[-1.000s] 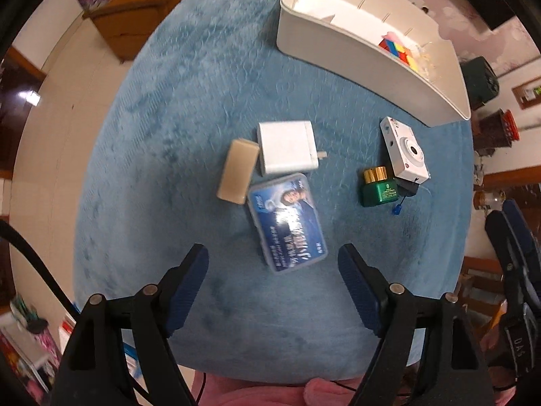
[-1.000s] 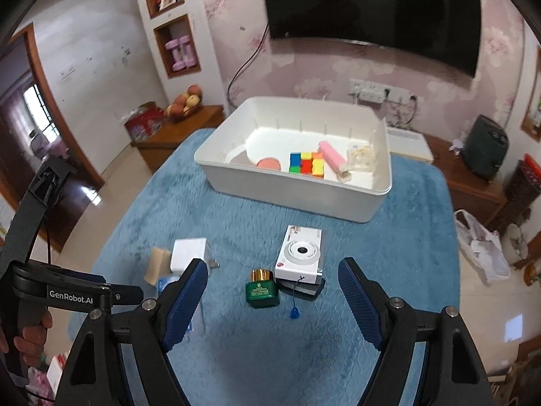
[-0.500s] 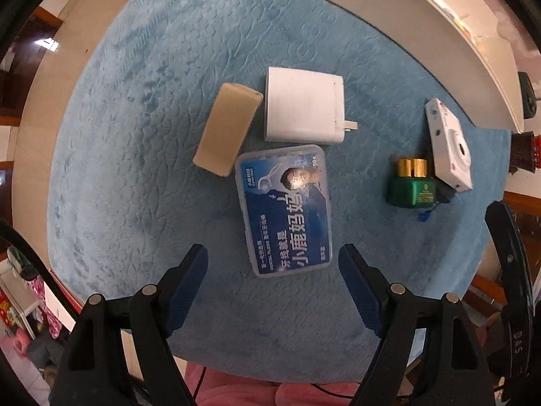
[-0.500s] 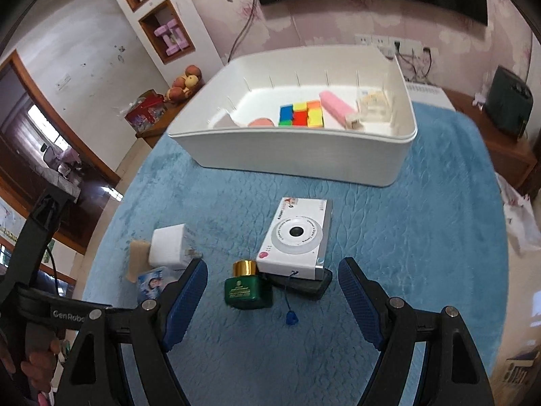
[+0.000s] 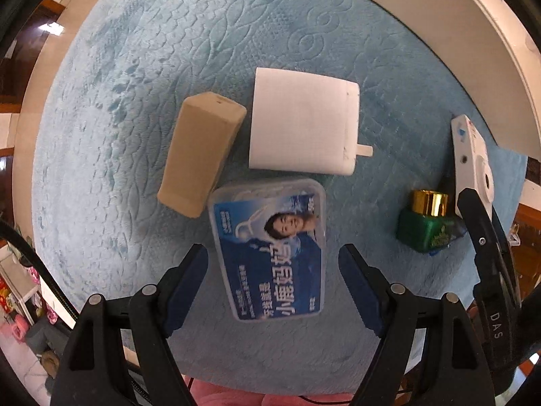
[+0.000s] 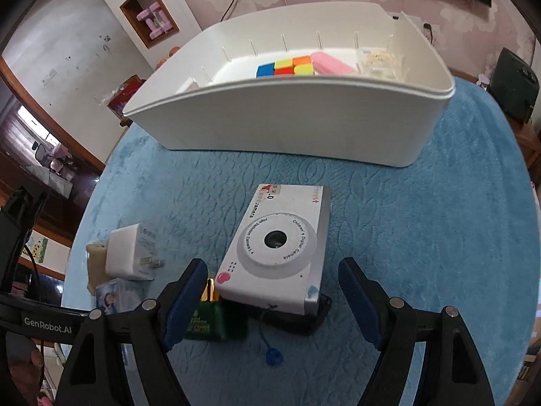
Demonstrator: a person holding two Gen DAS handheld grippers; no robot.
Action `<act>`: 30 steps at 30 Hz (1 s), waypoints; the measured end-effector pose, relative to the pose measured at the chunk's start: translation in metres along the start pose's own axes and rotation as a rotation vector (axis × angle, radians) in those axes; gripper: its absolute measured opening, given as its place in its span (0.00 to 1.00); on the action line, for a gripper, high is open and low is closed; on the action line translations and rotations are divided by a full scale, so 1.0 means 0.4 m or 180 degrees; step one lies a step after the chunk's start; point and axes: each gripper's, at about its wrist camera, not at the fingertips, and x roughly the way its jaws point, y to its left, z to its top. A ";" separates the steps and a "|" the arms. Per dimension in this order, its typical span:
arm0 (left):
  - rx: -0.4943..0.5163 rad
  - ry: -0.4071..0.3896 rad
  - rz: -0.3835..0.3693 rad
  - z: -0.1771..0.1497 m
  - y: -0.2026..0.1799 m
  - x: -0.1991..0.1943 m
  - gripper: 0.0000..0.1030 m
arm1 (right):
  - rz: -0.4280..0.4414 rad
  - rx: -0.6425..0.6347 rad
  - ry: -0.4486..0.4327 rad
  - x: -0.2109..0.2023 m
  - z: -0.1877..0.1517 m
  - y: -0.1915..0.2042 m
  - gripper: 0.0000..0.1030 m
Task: Organize rigid objects
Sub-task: 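Grasp the blue-and-white floss box with the left tool while the right tool grasps the white toy, then carry the floss box and white toy with both tools over the white bin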
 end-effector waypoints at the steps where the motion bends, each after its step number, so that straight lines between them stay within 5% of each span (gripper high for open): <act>1: -0.0008 0.0014 0.0001 0.010 -0.003 0.002 0.80 | -0.0001 -0.0004 0.0010 0.007 0.001 0.000 0.78; 9: -0.0083 0.0109 0.0086 0.040 -0.032 0.042 0.78 | 0.0023 -0.0021 0.0007 0.043 0.009 -0.008 0.78; 14: -0.0111 0.0136 0.0139 0.054 -0.032 0.057 0.66 | 0.0030 -0.0137 -0.0027 0.046 0.010 -0.007 0.78; 30: -0.0294 0.0217 0.0149 0.022 -0.015 0.083 0.63 | 0.0024 -0.0269 0.0038 0.041 0.023 -0.020 0.55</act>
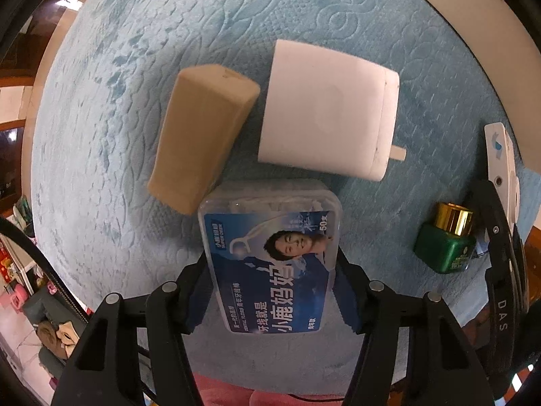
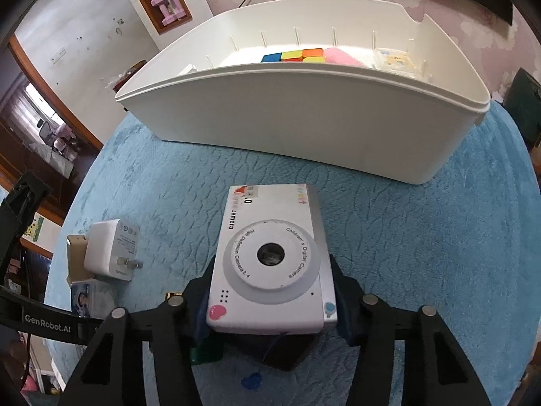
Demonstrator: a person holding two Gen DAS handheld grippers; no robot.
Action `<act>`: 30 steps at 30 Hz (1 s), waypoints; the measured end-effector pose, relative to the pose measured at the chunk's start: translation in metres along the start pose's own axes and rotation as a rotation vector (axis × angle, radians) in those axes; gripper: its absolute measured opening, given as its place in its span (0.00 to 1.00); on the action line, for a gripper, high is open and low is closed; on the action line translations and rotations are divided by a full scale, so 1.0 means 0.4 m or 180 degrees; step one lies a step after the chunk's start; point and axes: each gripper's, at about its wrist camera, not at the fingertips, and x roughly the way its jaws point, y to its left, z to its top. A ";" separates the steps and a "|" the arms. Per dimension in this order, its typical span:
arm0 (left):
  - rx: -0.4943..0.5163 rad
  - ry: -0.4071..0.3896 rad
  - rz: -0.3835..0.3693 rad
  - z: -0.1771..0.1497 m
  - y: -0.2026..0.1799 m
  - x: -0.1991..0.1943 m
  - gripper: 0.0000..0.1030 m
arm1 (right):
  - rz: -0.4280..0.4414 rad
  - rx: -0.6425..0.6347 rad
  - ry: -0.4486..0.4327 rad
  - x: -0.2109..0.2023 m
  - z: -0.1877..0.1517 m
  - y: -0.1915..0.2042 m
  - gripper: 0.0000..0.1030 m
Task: Organize rigid objects
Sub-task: 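Carry the floss box and white toy with both tools over the white bin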
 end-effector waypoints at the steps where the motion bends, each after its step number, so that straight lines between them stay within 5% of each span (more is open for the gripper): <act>1: -0.0008 0.0021 -0.0013 -0.003 0.004 0.001 0.63 | 0.0020 0.0023 0.0010 -0.003 -0.001 -0.004 0.55; 13: 0.0008 -0.0044 -0.0005 -0.064 0.060 -0.066 0.63 | 0.0109 0.0235 -0.0026 -0.079 -0.016 -0.011 0.55; 30: 0.0386 -0.0479 -0.0088 -0.160 0.062 -0.279 0.63 | 0.0034 0.0188 -0.0520 -0.286 -0.025 0.054 0.55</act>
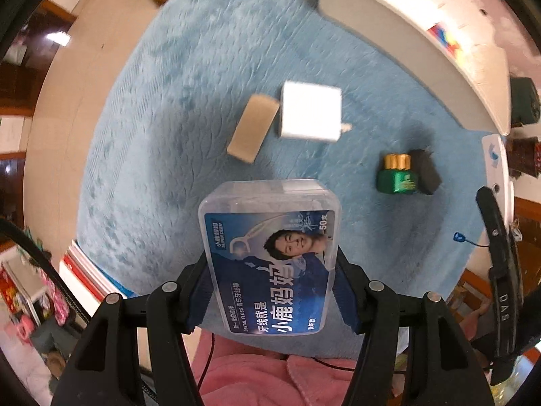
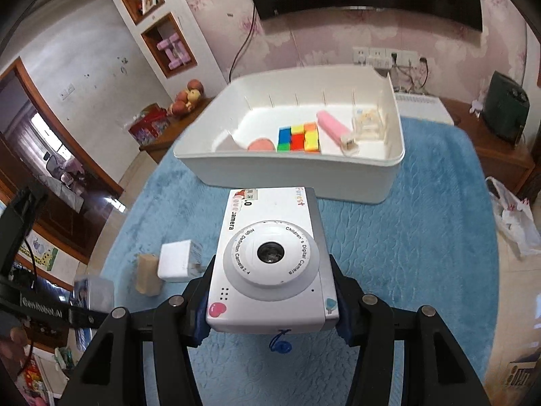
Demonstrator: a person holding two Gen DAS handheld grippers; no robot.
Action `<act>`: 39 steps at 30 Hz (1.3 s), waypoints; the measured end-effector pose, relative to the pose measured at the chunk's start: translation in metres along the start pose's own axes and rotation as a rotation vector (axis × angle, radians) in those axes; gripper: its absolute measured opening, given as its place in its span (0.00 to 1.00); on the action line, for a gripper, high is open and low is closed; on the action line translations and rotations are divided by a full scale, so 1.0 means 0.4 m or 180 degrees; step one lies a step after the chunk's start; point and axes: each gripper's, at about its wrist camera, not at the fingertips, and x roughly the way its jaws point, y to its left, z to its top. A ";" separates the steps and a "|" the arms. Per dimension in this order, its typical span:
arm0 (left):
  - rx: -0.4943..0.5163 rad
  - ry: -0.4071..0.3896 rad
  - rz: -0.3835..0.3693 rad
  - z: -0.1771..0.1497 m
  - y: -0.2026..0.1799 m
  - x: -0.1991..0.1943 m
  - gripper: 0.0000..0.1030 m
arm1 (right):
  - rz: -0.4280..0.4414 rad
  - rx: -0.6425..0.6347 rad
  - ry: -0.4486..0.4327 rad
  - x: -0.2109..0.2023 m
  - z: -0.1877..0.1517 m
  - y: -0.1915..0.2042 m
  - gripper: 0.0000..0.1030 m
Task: Organize rigid objects
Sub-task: 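Carry the floss box and white toy with both tools over the white bin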
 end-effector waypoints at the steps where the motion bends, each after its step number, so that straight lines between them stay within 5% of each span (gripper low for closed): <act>1: 0.0044 -0.0059 -0.0009 -0.002 -0.004 -0.019 0.63 | -0.0015 -0.0020 -0.0023 -0.007 0.002 0.004 0.55; 26: 0.0911 -0.1264 -0.0030 0.240 -0.126 -0.293 0.63 | -0.0516 0.0187 -0.0680 -0.089 0.167 0.000 0.55; 39: 0.1137 -0.1192 -0.0234 0.369 -0.232 -0.264 0.63 | -0.0601 0.0248 -0.0660 0.023 0.227 -0.031 0.55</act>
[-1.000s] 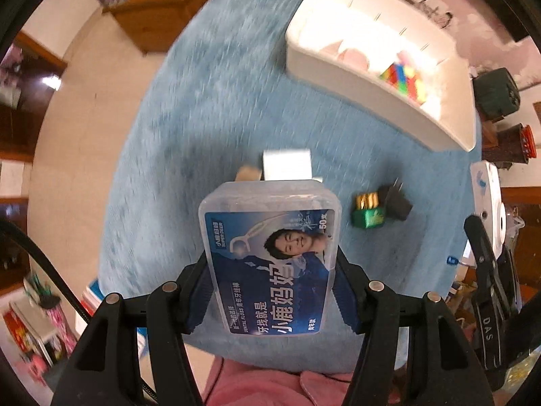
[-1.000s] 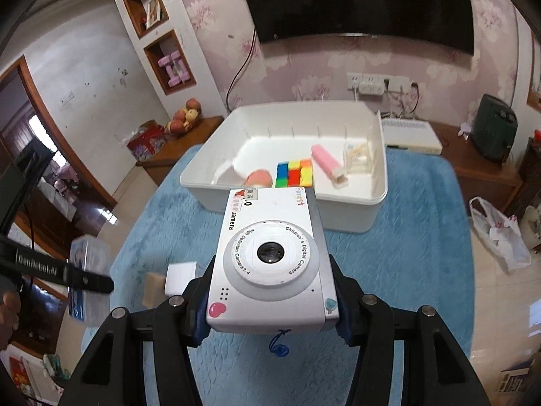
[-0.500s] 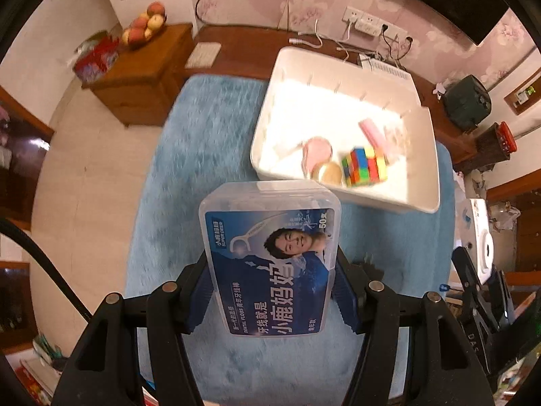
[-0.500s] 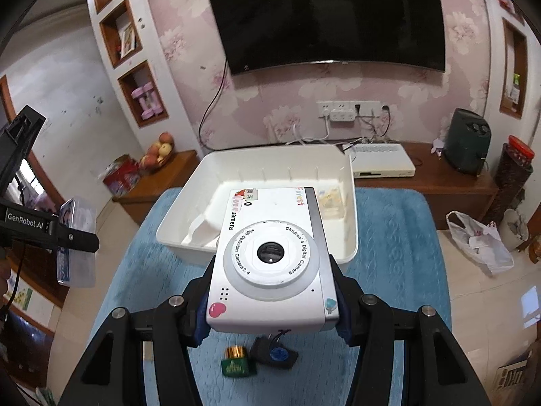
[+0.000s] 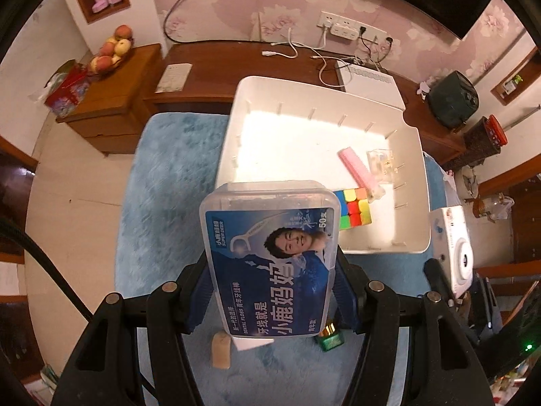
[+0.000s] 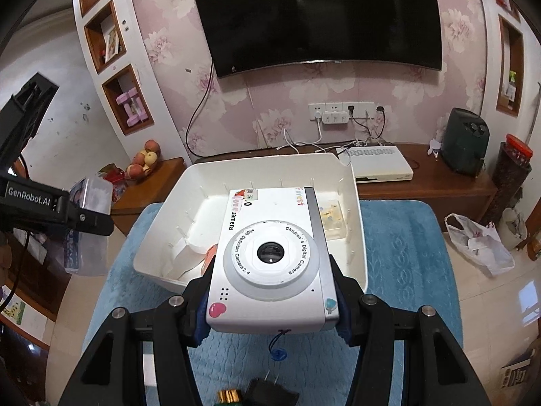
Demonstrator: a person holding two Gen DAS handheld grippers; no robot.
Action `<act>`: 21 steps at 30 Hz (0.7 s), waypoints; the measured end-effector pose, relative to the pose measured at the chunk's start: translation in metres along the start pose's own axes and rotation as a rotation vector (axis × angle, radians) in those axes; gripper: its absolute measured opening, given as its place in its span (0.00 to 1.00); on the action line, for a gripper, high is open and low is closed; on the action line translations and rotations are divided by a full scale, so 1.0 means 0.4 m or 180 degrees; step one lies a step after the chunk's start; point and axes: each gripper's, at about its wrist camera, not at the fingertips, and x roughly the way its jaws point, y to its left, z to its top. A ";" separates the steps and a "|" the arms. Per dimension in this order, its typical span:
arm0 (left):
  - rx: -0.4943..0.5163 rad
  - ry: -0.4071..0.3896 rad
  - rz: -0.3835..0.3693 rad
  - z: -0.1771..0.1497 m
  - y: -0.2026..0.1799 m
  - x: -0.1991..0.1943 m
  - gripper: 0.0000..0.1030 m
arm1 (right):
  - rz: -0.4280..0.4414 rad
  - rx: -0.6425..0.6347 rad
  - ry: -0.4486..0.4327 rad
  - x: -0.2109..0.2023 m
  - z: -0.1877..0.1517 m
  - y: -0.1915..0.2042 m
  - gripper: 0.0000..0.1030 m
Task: Organize rigid objects
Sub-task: 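Carry the floss box and white toy with both tools over the white bin, then open both tools to drop the floss box and white toy into the bin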
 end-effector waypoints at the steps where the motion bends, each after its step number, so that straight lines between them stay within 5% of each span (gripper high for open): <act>1: 0.0011 0.0030 -0.0028 0.012 -0.006 0.017 0.63 | -0.0007 -0.0002 0.0015 0.011 0.000 0.000 0.55; 13: 0.0261 0.0118 -0.0181 0.065 -0.066 0.124 0.64 | -0.0058 0.0098 0.0302 0.140 -0.012 -0.029 0.55; 21: 0.0260 0.0124 -0.0176 0.076 -0.074 0.149 0.64 | -0.0066 0.0092 0.0256 0.147 -0.010 -0.044 0.55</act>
